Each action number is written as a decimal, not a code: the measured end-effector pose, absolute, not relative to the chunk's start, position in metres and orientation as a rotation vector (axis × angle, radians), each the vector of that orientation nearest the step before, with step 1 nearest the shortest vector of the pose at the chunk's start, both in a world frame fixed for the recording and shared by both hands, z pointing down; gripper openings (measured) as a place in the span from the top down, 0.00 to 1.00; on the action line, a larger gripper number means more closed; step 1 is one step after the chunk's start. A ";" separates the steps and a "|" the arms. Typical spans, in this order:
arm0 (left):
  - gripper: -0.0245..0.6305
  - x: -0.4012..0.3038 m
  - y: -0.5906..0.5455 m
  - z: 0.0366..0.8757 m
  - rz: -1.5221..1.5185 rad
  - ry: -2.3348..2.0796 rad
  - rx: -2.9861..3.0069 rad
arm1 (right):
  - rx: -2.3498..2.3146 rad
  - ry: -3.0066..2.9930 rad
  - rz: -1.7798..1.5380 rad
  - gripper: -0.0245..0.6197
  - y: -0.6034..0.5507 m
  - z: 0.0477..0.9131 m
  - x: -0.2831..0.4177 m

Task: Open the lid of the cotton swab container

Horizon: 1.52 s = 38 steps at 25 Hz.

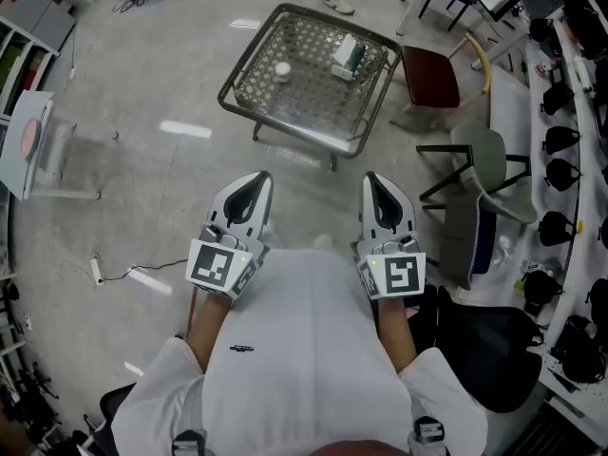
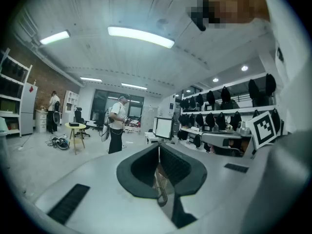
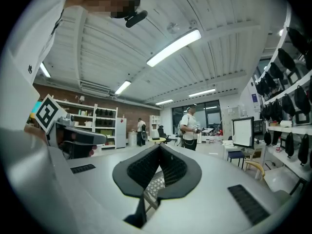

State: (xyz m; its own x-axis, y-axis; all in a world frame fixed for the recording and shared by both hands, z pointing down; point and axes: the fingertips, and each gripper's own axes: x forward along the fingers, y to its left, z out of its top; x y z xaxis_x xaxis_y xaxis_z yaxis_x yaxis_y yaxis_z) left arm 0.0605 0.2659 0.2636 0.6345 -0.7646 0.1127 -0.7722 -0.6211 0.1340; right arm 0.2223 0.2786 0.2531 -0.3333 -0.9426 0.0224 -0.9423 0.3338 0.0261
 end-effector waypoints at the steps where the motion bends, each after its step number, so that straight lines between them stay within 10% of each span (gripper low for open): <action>1: 0.95 0.065 0.267 0.265 0.072 -1.280 2.680 | 1.787 -2.544 0.002 0.96 0.280 0.256 0.226; 38: 0.95 0.033 0.092 0.282 0.065 -1.368 2.597 | 1.663 -2.642 0.011 0.96 0.099 0.266 0.187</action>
State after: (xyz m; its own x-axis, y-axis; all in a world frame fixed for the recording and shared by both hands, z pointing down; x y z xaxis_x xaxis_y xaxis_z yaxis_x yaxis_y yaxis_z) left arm 0.0332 0.0919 0.2824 0.5696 -0.8110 0.1340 -0.8200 -0.5493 0.1609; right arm 0.1867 0.0993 0.2656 -0.4324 -0.9014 0.0202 -0.9016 0.4326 0.0046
